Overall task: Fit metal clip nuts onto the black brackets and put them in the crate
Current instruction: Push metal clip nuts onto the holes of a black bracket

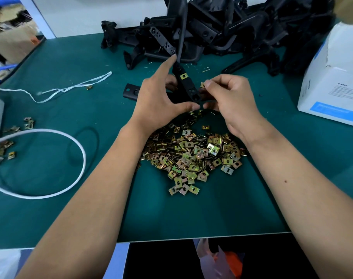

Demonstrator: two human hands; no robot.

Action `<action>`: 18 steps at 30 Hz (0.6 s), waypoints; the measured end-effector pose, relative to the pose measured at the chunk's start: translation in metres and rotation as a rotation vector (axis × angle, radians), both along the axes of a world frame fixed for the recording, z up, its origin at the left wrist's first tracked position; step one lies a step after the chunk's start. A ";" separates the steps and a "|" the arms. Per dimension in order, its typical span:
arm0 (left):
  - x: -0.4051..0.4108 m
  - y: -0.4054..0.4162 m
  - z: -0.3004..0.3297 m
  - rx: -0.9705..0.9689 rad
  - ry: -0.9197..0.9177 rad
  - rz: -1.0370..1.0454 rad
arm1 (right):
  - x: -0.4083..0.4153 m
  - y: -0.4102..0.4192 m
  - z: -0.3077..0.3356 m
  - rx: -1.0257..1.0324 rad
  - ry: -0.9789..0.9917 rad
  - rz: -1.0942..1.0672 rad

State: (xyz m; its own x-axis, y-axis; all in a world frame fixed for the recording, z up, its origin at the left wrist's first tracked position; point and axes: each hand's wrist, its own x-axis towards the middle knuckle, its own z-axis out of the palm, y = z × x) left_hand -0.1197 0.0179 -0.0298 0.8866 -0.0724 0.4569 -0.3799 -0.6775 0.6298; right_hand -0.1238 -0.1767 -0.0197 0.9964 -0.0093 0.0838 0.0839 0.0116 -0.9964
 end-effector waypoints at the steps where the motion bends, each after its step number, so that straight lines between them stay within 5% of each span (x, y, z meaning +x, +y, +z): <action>1: 0.000 0.000 0.000 0.000 0.000 0.000 | 0.000 0.001 0.000 0.025 0.009 -0.010; 9: -0.002 -0.002 0.001 -0.008 -0.015 -0.005 | 0.000 0.000 0.003 0.271 0.072 -0.053; 18: -0.003 -0.002 0.002 0.002 -0.008 -0.006 | -0.001 -0.003 0.001 0.209 0.092 -0.032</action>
State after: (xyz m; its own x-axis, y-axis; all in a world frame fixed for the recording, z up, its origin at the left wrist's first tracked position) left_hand -0.1223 0.0159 -0.0280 0.8823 -0.0783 0.4640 -0.3890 -0.6764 0.6255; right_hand -0.1248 -0.1795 -0.0188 0.9987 -0.0489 -0.0146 -0.0036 0.2172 -0.9761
